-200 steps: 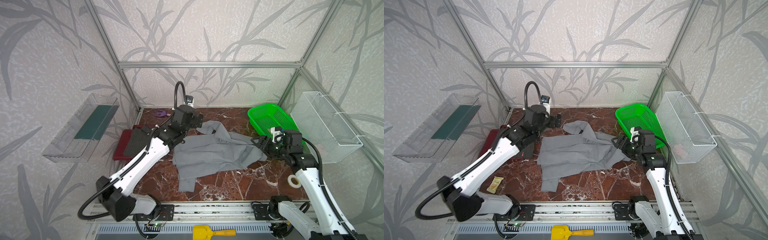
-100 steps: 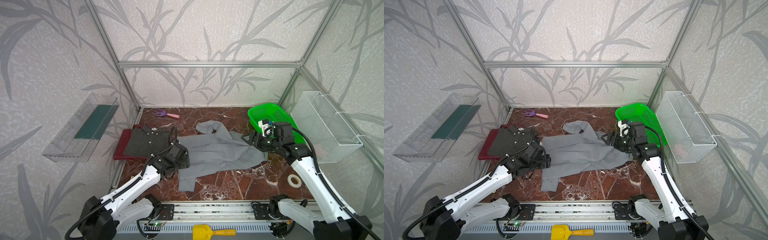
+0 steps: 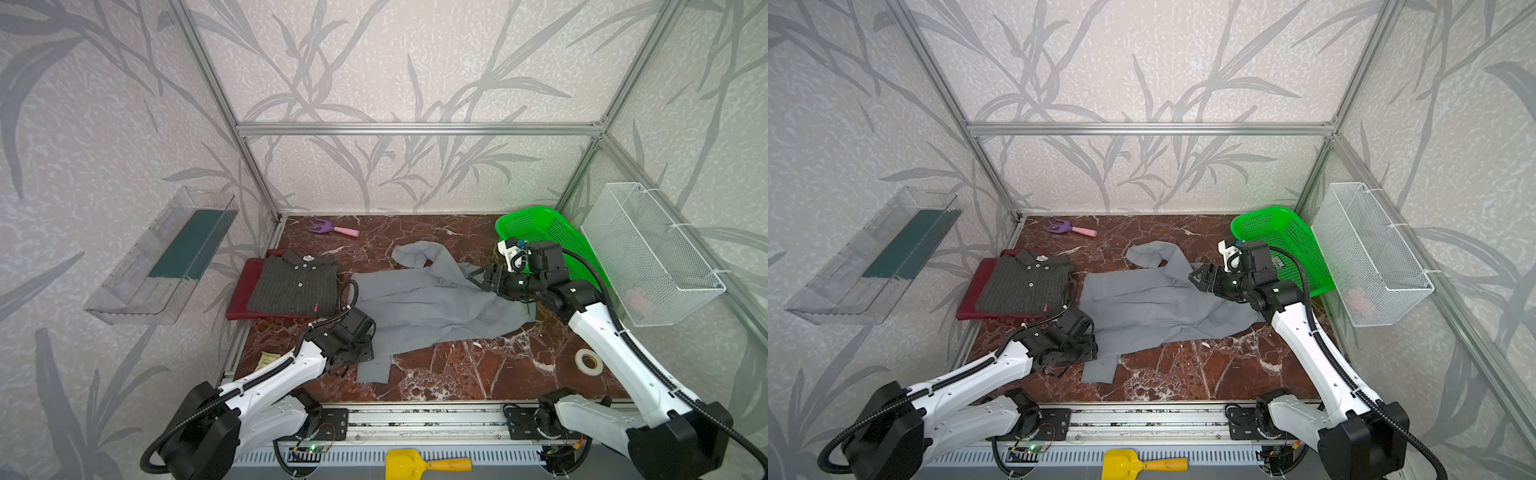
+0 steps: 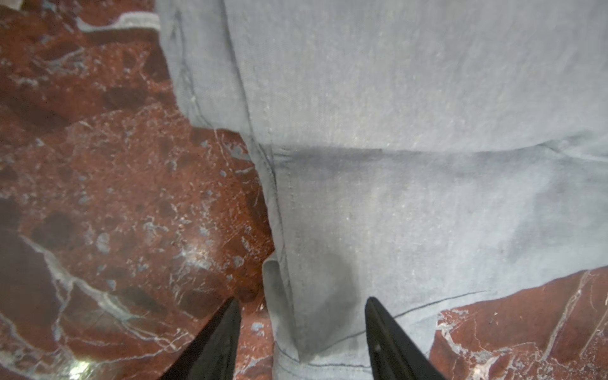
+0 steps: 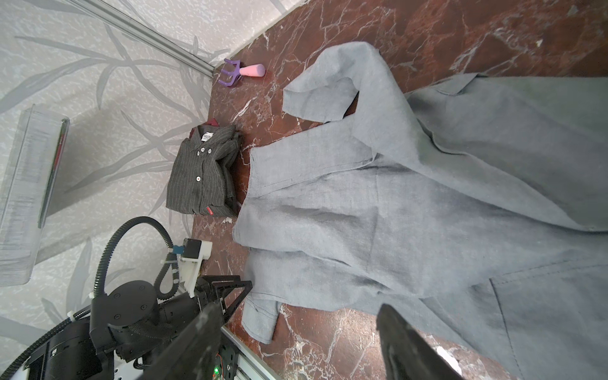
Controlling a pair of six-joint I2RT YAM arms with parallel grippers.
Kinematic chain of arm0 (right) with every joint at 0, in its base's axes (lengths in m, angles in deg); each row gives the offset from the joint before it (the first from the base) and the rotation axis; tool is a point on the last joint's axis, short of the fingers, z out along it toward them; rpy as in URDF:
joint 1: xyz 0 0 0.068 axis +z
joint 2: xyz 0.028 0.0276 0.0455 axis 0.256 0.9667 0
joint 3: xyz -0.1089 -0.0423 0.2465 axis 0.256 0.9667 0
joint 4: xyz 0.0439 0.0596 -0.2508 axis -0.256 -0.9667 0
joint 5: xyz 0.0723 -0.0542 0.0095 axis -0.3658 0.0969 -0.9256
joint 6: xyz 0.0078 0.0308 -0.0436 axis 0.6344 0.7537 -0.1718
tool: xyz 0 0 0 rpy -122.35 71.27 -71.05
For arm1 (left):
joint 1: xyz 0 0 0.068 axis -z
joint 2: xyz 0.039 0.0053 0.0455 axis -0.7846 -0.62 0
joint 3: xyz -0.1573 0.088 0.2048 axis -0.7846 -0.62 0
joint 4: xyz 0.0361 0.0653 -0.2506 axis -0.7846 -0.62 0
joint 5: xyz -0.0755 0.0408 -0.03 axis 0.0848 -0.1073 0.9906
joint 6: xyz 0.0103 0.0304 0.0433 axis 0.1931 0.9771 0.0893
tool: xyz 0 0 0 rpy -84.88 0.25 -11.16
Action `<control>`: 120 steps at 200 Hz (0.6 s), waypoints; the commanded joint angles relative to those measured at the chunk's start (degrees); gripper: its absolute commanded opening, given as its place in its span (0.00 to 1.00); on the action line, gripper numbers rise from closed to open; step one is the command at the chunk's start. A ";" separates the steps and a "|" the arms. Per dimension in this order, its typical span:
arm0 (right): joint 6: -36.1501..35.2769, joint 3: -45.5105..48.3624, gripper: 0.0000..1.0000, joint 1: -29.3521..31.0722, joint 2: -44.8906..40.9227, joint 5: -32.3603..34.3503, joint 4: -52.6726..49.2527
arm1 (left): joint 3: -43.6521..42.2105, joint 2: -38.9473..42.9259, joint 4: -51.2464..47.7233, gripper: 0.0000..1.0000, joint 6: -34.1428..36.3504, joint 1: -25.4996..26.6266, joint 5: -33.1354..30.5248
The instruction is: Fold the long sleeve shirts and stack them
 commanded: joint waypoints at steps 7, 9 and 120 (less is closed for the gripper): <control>-0.29 0.30 0.73 1.54 0.94 -0.05 2.57 | -0.05 -1.57 3.23 0.53 -1.88 0.18 -0.06; -0.29 0.30 0.73 1.67 1.01 -0.10 2.61 | 0.03 -1.66 3.44 0.52 -1.86 0.19 0.06; -1.00 -0.82 0.69 2.83 3.56 -0.34 3.58 | 1.58 -0.04 1.23 0.00 -0.70 0.22 0.19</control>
